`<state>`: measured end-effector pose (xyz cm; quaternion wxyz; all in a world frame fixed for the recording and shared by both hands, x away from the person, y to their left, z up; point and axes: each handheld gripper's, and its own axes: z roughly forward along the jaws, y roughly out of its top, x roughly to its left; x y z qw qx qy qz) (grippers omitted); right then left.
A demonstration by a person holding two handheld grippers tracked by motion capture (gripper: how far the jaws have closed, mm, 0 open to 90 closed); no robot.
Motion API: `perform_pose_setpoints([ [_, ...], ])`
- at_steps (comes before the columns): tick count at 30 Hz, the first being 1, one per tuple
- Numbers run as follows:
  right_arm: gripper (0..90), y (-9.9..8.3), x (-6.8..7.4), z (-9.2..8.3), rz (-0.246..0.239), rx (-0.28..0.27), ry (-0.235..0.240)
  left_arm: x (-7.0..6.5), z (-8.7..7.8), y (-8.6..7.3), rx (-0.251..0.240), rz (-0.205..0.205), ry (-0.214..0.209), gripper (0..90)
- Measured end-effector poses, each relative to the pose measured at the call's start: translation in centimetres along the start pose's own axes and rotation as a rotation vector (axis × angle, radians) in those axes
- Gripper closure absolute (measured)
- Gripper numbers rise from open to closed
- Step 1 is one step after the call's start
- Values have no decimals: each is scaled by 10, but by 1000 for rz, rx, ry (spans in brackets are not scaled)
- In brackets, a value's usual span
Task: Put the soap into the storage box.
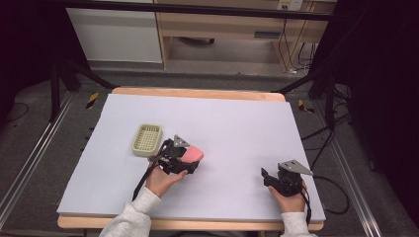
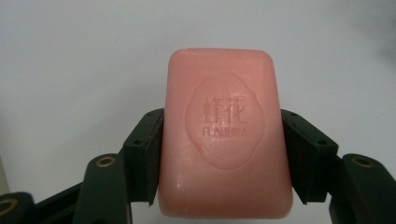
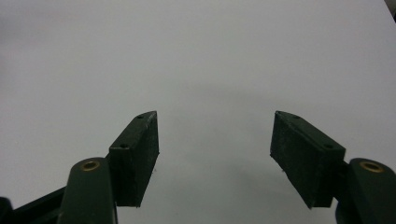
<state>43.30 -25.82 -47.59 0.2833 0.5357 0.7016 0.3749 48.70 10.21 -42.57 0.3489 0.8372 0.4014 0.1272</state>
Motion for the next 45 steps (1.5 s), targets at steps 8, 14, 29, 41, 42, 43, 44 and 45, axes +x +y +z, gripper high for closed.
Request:
perform_pose_setpoints([
  [8,324,0,0,0,0,3,1,8,-8,-3,-4,-3,8,372],
  [14,324,0,0,0,4,5,3,17,-15,-6,-12,-14,13,372],
  [29,324,-1,1,1,-4,6,3,39,-30,-8,-38,-51,41,372],
  [41,322,-1,0,1,-4,5,4,54,-40,-5,-69,-81,63,372],
  [42,322,-1,0,1,-4,5,4,55,-41,-5,-71,-84,65,372],
  [43,322,-1,0,1,-4,5,4,57,-42,-5,-72,-85,64,372],
  [44,322,-1,0,1,-3,7,5,58,-42,-5,-75,-91,66,372],
  [45,322,-1,1,1,1,9,7,59,-42,-5,-72,-92,68,372],
])
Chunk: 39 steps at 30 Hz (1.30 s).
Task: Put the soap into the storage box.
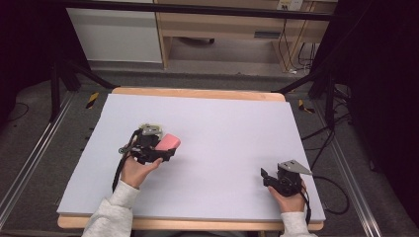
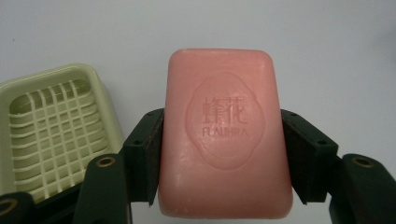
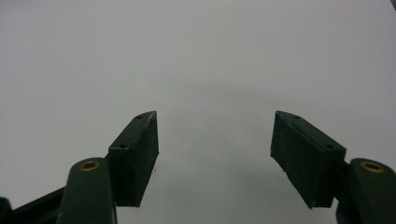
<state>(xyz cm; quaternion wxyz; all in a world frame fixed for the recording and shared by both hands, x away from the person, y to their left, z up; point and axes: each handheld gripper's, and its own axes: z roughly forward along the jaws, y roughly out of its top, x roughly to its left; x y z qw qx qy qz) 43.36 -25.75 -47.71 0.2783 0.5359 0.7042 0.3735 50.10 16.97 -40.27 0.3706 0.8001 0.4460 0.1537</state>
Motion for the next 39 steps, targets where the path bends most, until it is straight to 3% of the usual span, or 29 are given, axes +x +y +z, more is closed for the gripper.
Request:
perform_pose_setpoints([
  [16,322,0,0,1,-2,1,-7,24,-5,9,-27,-41,39,372],
  [39,320,1,0,2,-4,-2,-4,62,9,11,-18,-101,109,373],
])
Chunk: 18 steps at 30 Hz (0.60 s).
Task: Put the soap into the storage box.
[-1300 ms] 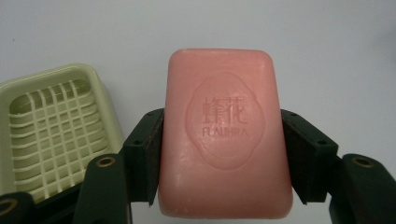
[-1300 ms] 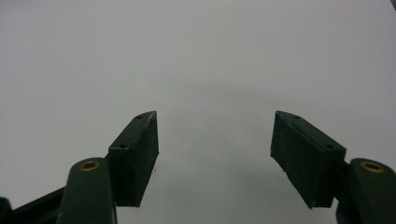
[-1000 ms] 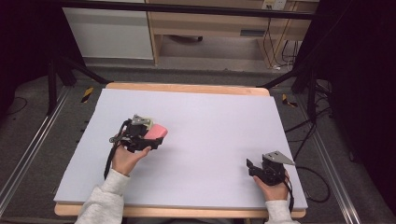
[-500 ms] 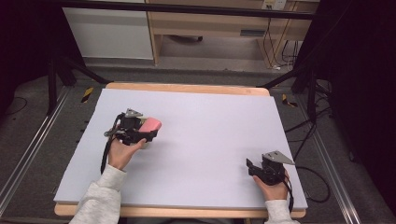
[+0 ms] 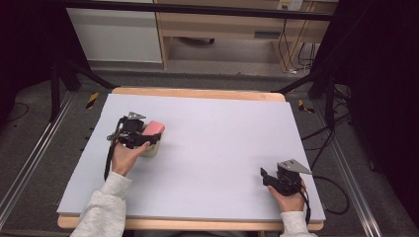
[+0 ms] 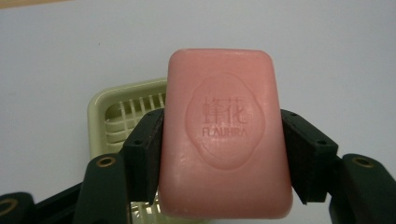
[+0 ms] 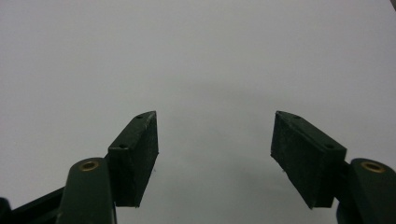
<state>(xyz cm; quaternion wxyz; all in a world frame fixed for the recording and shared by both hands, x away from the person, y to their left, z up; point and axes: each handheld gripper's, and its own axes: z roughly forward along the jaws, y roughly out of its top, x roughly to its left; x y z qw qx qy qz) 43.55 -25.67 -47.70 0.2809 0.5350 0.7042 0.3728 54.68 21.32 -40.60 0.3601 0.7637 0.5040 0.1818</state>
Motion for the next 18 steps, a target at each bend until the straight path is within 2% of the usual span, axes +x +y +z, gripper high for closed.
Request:
perform_pose_setpoints([
  [9,319,0,0,0,-3,-2,4,10,9,-5,24,-14,36,373],
  [18,320,0,1,1,-6,0,5,18,14,-8,32,-26,50,372],
])
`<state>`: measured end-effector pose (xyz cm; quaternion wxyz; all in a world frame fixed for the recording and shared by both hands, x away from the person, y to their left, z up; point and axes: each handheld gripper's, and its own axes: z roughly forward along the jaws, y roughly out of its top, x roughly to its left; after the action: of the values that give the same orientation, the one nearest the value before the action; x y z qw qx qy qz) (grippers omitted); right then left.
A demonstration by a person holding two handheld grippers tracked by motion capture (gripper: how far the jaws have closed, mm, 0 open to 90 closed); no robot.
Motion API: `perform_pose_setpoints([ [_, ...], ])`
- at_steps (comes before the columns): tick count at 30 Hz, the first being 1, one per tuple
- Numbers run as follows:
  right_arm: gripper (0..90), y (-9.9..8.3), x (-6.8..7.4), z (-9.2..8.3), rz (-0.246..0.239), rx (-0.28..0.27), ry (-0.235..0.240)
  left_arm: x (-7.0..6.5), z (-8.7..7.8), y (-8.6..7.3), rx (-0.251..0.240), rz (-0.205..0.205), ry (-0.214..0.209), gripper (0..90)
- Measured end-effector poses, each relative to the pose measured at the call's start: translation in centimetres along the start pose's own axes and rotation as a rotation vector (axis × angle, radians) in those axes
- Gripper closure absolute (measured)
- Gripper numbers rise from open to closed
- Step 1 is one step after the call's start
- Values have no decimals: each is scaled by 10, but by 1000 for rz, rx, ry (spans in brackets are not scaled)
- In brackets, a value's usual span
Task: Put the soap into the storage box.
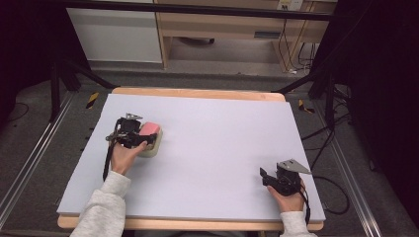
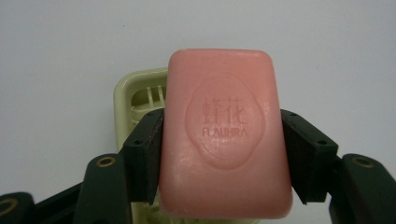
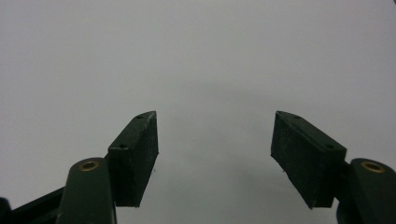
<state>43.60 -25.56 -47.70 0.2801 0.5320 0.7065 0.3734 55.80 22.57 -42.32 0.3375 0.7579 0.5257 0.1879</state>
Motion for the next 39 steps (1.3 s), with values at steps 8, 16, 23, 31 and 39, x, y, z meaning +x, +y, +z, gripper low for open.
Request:
perform_pose_setpoints([
  [8,320,0,0,0,0,0,1,4,5,-3,11,-6,13,373],
  [16,319,0,0,0,0,2,1,9,9,-6,21,-17,23,373],
  [23,320,0,0,0,0,2,1,8,17,-9,44,-11,31,373],
  [31,319,0,0,0,0,2,1,7,20,-10,47,-13,35,373],
  [39,318,0,0,0,2,4,3,9,22,-11,52,-18,48,373],
])
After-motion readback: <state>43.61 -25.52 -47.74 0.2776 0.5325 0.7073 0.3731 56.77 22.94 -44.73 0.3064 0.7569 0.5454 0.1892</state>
